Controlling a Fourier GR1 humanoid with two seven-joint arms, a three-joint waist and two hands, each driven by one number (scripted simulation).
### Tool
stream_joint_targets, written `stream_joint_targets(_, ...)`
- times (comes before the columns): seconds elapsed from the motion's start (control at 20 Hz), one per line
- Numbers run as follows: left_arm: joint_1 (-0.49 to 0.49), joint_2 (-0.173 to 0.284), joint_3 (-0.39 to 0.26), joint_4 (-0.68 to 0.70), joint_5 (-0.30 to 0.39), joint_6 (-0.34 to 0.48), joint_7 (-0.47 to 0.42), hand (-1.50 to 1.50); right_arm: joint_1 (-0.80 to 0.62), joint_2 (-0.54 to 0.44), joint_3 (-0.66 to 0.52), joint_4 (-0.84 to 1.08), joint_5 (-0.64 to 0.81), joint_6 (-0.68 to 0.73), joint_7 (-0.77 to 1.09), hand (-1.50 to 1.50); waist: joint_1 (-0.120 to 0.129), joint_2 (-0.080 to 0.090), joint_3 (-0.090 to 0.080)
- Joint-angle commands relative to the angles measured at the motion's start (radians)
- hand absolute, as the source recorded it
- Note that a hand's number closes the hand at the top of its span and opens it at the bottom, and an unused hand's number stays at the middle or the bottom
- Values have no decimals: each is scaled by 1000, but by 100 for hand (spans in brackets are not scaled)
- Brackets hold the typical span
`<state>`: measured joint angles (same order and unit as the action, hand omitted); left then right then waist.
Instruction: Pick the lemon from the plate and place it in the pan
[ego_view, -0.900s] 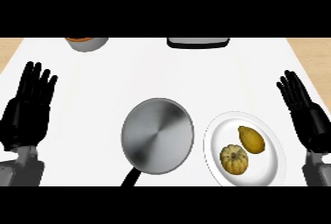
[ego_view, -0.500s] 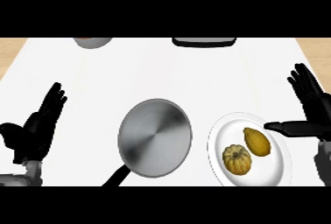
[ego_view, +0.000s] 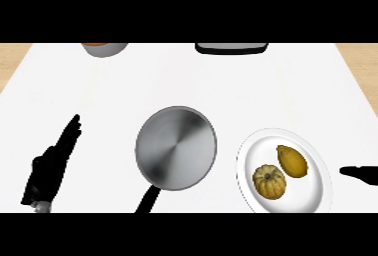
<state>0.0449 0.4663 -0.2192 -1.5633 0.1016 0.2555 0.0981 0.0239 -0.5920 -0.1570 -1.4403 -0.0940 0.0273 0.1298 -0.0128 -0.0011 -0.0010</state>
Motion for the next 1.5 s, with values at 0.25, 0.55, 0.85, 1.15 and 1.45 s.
stream_joint_targets(0.25, -32, -24, -20, 2, -52, 3, 44, 0, -81, -223, 75, -61, 20, 301, 141, -150, 15, 1, 0)
stream_joint_targets(0.55, -16, -51, -30, -52, -81, 14, 79, 0, -203, -159, 185, -108, -3, 396, 288, -150, 25, 2, 1)
stream_joint_targets(0.85, -1, -15, 39, -36, -58, -68, 50, 0, -308, -122, 214, -144, -29, 456, 556, -150, 20, 0, 0)
stream_joint_targets(1.15, 58, -69, 15, -54, -109, -45, 27, 0, -439, -68, 284, -49, 13, 550, 642, -150, 24, 1, 1)
stream_joint_targets(1.45, -66, -73, 58, 9, -94, -73, 85, 0, -486, -33, 396, 12, 72, 634, 724, -150, 20, 4, 1)
